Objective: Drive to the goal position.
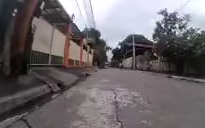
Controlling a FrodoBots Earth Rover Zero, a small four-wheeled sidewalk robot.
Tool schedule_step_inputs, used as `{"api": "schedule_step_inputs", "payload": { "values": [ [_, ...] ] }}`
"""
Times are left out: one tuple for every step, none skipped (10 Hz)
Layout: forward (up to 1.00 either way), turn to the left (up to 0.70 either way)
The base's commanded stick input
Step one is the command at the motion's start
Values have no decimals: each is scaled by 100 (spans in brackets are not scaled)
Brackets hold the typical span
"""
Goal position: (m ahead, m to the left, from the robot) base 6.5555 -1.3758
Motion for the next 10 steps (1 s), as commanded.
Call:
{"api": "schedule_step_inputs", "payload": {
  "values": [
    [70,0],
    [70,0],
    [70,0],
    [70,0],
    [70,0],
    [70,0],
    [70,0],
    [70,0],
    [70,0],
    [70,0]
  ]
}}
